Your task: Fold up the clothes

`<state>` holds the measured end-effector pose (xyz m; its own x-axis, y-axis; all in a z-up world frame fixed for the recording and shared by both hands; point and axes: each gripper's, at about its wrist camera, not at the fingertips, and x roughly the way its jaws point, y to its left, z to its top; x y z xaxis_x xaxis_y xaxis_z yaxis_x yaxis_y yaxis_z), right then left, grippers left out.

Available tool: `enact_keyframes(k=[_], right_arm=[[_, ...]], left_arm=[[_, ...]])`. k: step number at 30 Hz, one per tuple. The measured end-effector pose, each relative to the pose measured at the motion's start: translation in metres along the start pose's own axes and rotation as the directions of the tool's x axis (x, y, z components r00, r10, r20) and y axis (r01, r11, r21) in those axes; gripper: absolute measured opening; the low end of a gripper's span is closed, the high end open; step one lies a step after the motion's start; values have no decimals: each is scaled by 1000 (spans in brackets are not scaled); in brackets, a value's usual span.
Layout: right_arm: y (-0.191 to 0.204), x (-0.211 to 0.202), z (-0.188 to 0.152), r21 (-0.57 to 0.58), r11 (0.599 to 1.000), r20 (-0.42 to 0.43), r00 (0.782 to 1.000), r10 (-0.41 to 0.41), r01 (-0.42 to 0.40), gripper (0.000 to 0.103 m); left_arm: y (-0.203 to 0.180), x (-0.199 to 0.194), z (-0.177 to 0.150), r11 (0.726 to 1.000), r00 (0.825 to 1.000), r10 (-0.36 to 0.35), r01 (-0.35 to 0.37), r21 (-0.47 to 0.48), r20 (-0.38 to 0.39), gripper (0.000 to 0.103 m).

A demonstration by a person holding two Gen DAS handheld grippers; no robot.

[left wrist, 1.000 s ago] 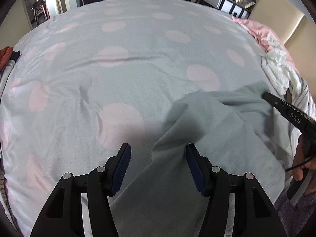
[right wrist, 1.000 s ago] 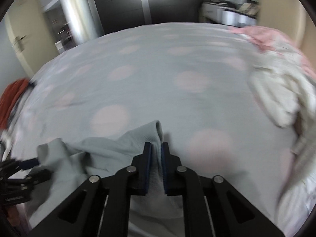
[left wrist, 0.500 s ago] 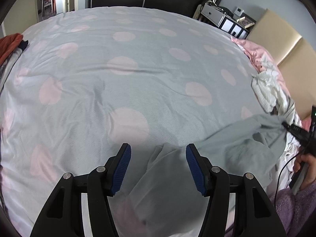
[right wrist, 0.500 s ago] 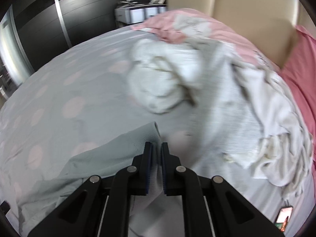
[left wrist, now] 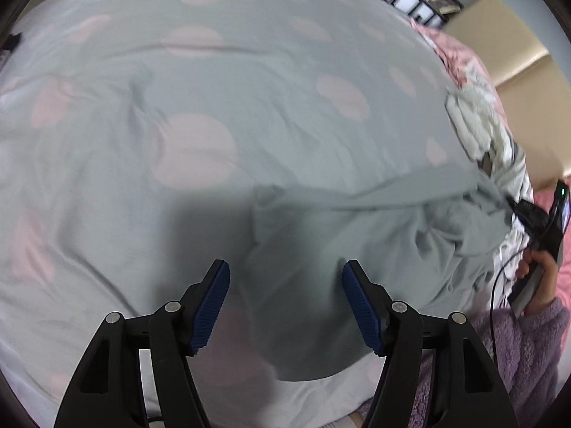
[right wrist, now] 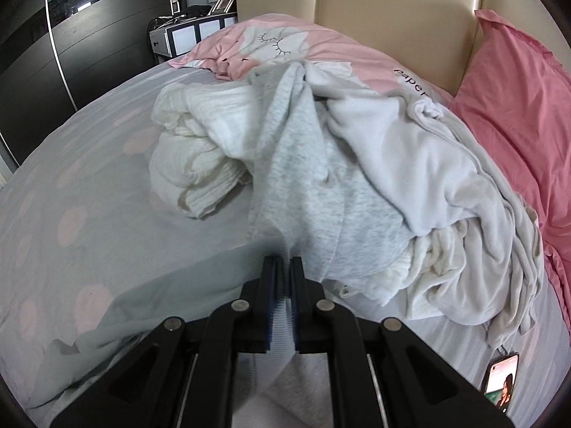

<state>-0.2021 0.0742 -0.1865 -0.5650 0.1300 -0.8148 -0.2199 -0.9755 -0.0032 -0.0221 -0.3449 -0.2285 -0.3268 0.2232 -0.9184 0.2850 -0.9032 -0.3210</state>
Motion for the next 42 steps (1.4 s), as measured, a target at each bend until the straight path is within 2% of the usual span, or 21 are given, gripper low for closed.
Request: enact_keyframes(k=[6, 10, 13, 15, 17, 20, 23, 25, 26, 27, 29, 30, 31, 32, 34, 36, 38, 40, 42], right_arm=[[1, 5, -3, 19, 1000, -23, 1000, 7, -6, 7], [2, -5, -7, 19, 1000, 5, 1000, 11, -11, 7], [3, -16, -7, 8, 1000, 47, 999, 16, -16, 7], [4, -28, -8, 3, 999, 90, 995, 37, -38, 7], [5, -40, -8, -2, 998, 134, 989, 70, -70, 7], [10, -55, -7, -8, 991, 182, 974, 134, -135, 7], [12, -75, -11, -12, 980, 253, 948, 194, -197, 7], [14, -96, -12, -15, 975, 319, 923, 215, -222, 7], [14, -107, -13, -18, 973, 359, 907, 219, -228, 7], [15, -117, -14, -21, 974, 397, 892, 214, -224, 7], [15, -131, -13, -18, 979, 458, 869, 188, -202, 7], [14, -129, -12, -16, 980, 453, 873, 183, -197, 7], [14, -124, -10, -14, 981, 436, 882, 179, -193, 7], [14, -119, -8, -11, 982, 420, 890, 176, -189, 7], [13, -109, -3, -7, 983, 386, 907, 169, -181, 7], [11, -84, -2, 3, 980, 265, 945, 192, -200, 7], [11, -56, -2, 22, 975, 133, 967, 216, -221, 7], [11, -32, -4, 45, 968, 11, 969, 248, -248, 7], [10, -14, -8, 80, 958, -91, 955, 281, -275, 7]], left_arm=[[-23, 1, -6, 993, 997, 78, -80, 88, 28, 33], [-34, -20, -11, 985, 985, 108, -124, 117, 131, 19], [-38, -53, -14, 984, 960, 107, -140, 114, 259, 13], [-38, -77, -15, 984, 936, 105, -145, 99, 336, 11], [-37, -104, -16, 981, 899, 129, -176, 76, 418, 7], [-28, -154, -16, 980, 831, 156, -197, 21, 533, 6], [-19, -206, -18, 970, 744, 201, -242, -22, 637, 5], [-19, -238, -20, 956, 669, 232, -292, -37, 706, 5], [-20, -251, -19, 951, 642, 234, -307, -35, 730, 5], [-22, -260, -18, 947, 624, 235, -321, -30, 745, 5], [-28, -266, -13, 934, 611, 244, -356, -14, 753, 5], [-30, -259, -7, 922, 615, 261, -388, -2, 745, 5], [-33, -249, -1, 907, 626, 280, -421, 14, 728, 5], [-34, -233, 6, 893, 646, 299, -449, 33, 703, 5], [-31, -192, 22, 871, 701, 341, -487, 71, 627, 5], [-17, -147, 32, 854, 747, 392, -512, 89, 537, 6], [-1, -108, 35, 849, 779, 432, -521, 86, 454, 6], [18, -79, 35, 850, 804, 466, -522, 65, 369, 5], [33, -58, 34, 853, 820, 485, -521, 44, 305, 6]])
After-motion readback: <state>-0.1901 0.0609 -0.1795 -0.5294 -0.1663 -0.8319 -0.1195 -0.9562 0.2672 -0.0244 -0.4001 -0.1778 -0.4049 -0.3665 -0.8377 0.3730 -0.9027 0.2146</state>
